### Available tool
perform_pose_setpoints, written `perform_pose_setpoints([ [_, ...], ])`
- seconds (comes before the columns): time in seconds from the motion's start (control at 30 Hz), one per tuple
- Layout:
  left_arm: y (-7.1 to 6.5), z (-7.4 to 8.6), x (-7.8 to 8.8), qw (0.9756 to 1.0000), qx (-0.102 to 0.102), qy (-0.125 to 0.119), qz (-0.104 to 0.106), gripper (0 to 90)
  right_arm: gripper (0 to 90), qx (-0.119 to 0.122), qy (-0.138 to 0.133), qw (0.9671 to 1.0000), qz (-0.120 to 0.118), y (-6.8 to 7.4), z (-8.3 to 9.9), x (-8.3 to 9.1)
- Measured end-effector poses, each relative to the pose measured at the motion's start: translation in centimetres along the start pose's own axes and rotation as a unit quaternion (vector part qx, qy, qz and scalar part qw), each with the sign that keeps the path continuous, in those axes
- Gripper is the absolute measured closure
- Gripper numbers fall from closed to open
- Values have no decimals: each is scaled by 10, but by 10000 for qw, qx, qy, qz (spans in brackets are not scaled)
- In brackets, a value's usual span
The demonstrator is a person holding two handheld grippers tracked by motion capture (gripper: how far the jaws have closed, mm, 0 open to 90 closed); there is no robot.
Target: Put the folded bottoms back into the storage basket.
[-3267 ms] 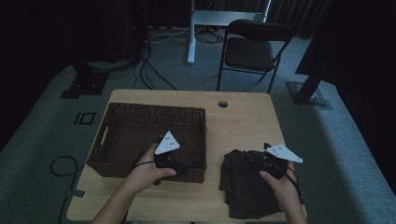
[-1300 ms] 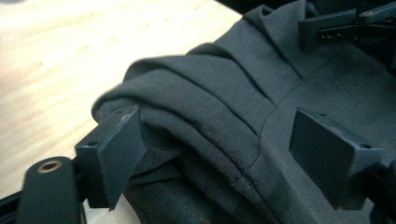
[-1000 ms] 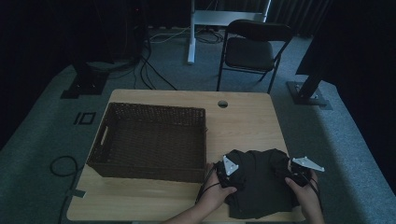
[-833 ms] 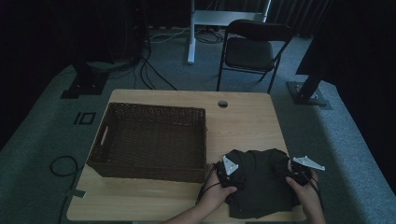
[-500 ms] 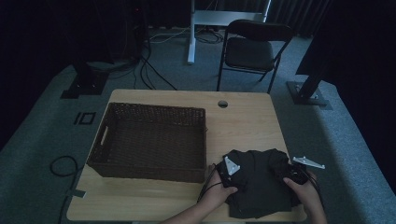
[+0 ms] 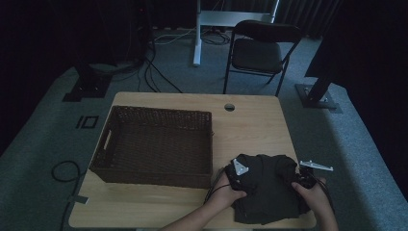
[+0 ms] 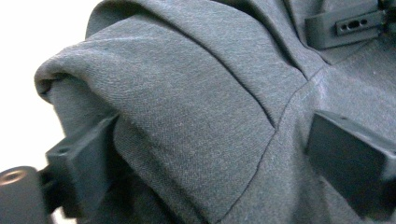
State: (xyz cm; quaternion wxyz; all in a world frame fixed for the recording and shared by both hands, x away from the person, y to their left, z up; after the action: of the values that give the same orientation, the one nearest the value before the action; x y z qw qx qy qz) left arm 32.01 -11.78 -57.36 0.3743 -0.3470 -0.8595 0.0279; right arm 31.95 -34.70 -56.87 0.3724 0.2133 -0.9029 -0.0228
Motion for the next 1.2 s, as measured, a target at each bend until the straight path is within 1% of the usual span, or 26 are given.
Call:
perform_pose_setpoints([
  [0.1,0,-1,0,9999,-87,20,86,191,507,150,-39,9998,137,5,0,1],
  [0.17,0,-1,0,9998,-111,25,180,260,530,186,-52,9995,231,8,0,1],
  [0.23,-2,-1,0,9995,-1,42,298,357,548,232,-63,9992,307,11,0,1],
  [0.3,-5,-2,1,9993,-151,90,328,446,570,313,-65,9988,376,13,-1,2],
  [0.33,-6,-2,1,9991,-268,79,310,465,580,361,-67,9984,429,14,-1,2],
  [0.37,-7,-3,1,9991,-314,83,279,472,593,418,-79,9980,476,16,-1,2],
  [0.43,-8,-4,2,9990,-331,114,292,499,611,500,-74,9971,571,18,-2,3],
  [0.47,-9,-6,3,9990,-299,141,301,522,616,503,-73,9969,601,19,-3,3],
  [0.6,-10,-10,5,9989,-277,231,300,547,630,412,-112,9976,547,19,-5,7],
  [0.63,-10,-10,5,9989,-280,214,324,547,632,382,-140,9978,522,19,-5,8],
  [0.67,-10,-11,6,9985,-369,226,342,549,635,408,-125,9977,519,19,-5,9],
  [0.73,-10,-12,7,9983,-339,245,394,559,641,433,-136,9978,475,20,-6,12],
  [0.77,-10,-13,8,9982,-349,258,419,567,642,346,-161,9983,451,20,-6,14],
  [0.8,-10,-15,9,9983,-288,254,439,574,643,355,-179,9983,419,20,-7,15],
  [0.83,-11,-16,11,9981,-301,275,454,585,645,323,-191,9985,400,20,-7,17],
  [0.87,-11,-17,12,9983,-239,279,462,590,646,258,-243,9987,367,20,-8,19],
  [0.9,-12,-19,13,9984,-174,261,479,594,649,261,-250,9988,341,20,-9,20],
  [0.93,-13,-21,15,9983,-216,254,471,596,651,235,-287,9987,339,20,-10,22],
  [0.97,-15,-23,16,9984,-190,236,487,596,651,224,-323,9987,322,20,-11,24],
  [1.03,-17,-26,20,9982,-236,226,498,598,654,177,-374,9987,305,21,-13,28],
  [1.07,-17,-28,22,9982,-242,227,508,598,656,206,-380,9986,291,22,-14,30],
  [1.17,-19,-34,27,9980,-254,215,546,599,660,156,-433,9986,245,23,-19,37],
  [1.2,-19,-36,28,9980,-278,191,544,602,661,152,-514,9983,242,23,-21,40],
])
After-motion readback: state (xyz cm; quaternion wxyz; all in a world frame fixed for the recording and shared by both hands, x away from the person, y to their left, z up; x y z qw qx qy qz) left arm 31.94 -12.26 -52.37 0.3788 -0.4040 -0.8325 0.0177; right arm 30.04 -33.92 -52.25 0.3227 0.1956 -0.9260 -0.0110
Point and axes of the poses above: each handheld gripper's, and its own axes: x roughly backward along the jaws, z roughly out of its underside, y roughly to its left, the point moved 4 cm from there along -x, roughly forward along the jaws, and after that the axes turned 11 degrees about x, right-handed, at the moved point
